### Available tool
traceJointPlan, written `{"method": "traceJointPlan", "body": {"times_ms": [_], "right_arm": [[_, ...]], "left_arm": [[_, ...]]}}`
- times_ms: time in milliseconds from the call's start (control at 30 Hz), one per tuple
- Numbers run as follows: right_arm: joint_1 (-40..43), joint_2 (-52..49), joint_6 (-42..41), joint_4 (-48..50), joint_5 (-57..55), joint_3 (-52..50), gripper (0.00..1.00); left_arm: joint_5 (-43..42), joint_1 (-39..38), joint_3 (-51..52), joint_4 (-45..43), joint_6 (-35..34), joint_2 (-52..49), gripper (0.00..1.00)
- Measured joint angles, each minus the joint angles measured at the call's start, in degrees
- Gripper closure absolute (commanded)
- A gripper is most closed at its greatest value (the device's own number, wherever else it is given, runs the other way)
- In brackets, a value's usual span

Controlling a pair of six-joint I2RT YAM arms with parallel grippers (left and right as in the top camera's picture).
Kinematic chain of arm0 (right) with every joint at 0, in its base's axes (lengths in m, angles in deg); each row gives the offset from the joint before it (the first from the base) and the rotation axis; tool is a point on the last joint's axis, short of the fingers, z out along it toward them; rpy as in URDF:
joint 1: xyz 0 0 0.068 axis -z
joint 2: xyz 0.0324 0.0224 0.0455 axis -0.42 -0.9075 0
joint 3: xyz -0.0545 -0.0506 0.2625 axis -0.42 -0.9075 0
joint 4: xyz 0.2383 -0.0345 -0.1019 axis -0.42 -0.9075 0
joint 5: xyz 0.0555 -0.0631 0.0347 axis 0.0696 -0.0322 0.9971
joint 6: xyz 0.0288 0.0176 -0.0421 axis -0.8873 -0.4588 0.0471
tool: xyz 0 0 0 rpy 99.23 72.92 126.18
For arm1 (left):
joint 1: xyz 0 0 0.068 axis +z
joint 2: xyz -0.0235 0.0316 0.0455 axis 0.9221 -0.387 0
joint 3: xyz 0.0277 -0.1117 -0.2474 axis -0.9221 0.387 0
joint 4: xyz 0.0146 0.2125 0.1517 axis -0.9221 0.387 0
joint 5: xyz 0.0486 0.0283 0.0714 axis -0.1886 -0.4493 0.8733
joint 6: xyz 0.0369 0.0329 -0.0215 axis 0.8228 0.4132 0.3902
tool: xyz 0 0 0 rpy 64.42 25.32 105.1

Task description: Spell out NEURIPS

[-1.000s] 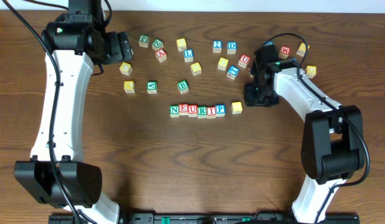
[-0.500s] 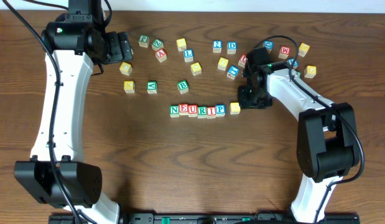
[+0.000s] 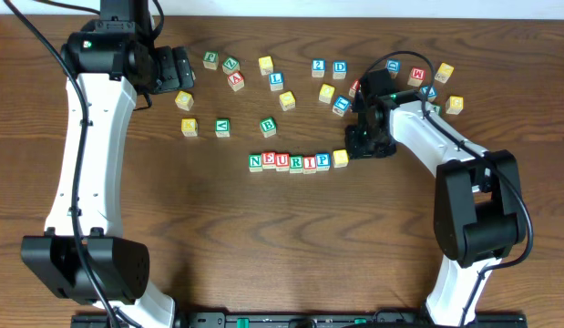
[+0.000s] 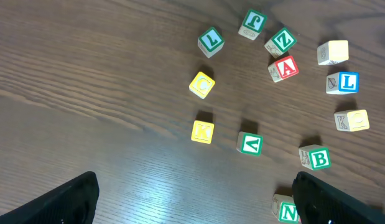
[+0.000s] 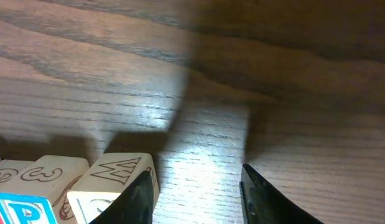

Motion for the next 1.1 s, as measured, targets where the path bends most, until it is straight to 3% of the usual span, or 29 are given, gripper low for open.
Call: {"method": "traceJointPlan", "body": {"times_ms": [1100], "right_arm": [[-1.0,0.0,2.8,-1.3,1.4,0.0,0.59]], "left_arm": [[0.0,0.0,0.0,0.0,0.0,0.0,0.02]]}}
